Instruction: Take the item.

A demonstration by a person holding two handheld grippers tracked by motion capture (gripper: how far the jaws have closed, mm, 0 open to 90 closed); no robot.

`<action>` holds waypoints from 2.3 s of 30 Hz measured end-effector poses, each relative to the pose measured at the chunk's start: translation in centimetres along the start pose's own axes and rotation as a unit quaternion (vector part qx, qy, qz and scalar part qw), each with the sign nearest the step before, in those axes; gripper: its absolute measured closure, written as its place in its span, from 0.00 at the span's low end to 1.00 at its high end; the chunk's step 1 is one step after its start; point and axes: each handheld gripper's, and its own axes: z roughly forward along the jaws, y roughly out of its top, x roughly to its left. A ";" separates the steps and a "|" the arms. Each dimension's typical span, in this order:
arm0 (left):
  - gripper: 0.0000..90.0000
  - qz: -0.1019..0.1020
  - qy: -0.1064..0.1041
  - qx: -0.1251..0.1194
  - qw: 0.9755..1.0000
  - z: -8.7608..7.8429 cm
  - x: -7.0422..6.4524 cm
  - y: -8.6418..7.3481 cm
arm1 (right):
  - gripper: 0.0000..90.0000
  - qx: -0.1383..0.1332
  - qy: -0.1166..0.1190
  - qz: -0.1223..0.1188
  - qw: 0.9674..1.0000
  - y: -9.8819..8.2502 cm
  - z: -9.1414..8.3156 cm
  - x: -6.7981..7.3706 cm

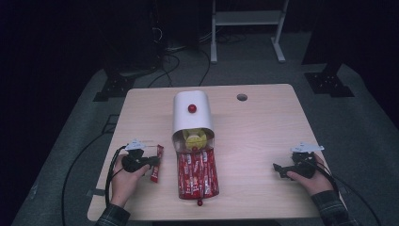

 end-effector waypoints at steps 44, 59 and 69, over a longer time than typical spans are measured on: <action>0.35 0.007 0.107 0.000 0.994 -1.4 4.1 -2.1 | 0.00 0.000 0.000 0.000 1.000 0.0 0.0 0.0; 0.06 0.029 0.120 -0.009 0.992 -0.9 4.9 -2.8 | 0.00 -0.001 0.000 -0.001 1.000 0.0 0.0 0.0; 0.00 0.022 0.123 -0.007 0.992 -0.9 4.9 -2.8 | 0.00 -0.001 0.000 -0.001 1.000 0.0 0.0 0.0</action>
